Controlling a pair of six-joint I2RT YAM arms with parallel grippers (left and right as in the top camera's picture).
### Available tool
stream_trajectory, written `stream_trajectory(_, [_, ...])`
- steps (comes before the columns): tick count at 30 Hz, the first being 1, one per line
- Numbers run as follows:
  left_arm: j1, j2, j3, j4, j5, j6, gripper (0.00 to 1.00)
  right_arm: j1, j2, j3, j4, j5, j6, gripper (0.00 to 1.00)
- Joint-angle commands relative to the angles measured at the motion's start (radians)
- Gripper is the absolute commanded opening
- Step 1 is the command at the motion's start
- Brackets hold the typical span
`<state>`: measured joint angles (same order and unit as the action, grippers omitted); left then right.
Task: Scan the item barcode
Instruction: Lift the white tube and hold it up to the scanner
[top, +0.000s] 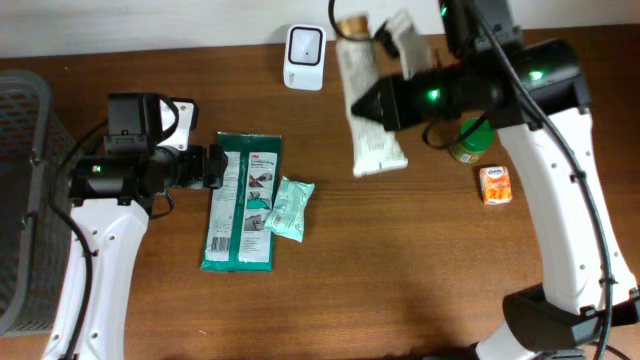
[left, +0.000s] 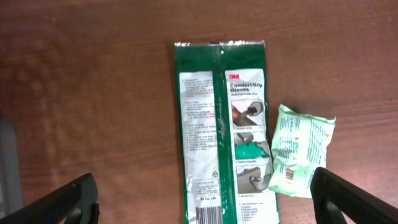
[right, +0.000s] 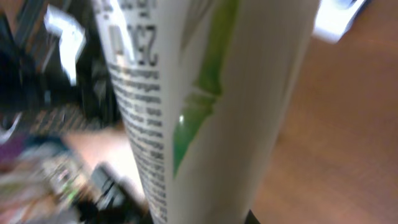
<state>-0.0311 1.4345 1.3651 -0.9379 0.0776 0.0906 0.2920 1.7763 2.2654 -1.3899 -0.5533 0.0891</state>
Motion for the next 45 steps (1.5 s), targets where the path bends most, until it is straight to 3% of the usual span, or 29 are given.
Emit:
stream_trajectory(1, [0.003,0.000,0.003,0.001,0.001,0.020,0.99,0.092,0.140,0.210,0.034,0.386,0.000,0.04])
stream_trajectory(4, [0.003,0.000,0.003,0.001,0.001,0.020,0.99,0.179,0.281,0.225,0.194,0.810,-0.096,0.04])
stream_trajectory(6, [0.003,0.000,0.003,0.001,0.001,0.020,0.99,0.201,0.370,0.225,0.297,0.966,-0.146,0.04])
stream_trajectory(16, [0.003,0.000,0.003,0.001,0.001,0.020,0.99,0.197,0.664,0.225,0.623,1.088,-0.432,0.04])
stream_trajectory(21, [0.003,0.000,0.003,0.001,0.001,0.020,0.99,0.194,0.800,0.225,0.871,1.169,-0.483,0.04])
stream_trajectory(27, [0.003,0.000,0.003,0.001,0.002,0.020,0.99,0.171,0.910,0.222,0.908,1.226,-0.504,0.04])
stream_trajectory(40, [0.003,0.000,0.003,0.001,0.001,0.020,0.99,0.173,0.906,0.222,0.918,1.246,-0.537,0.04])
stream_trajectory(45, [0.003,0.000,0.003,0.001,0.001,0.020,0.99,0.173,0.824,0.222,0.906,1.233,-0.552,0.04])
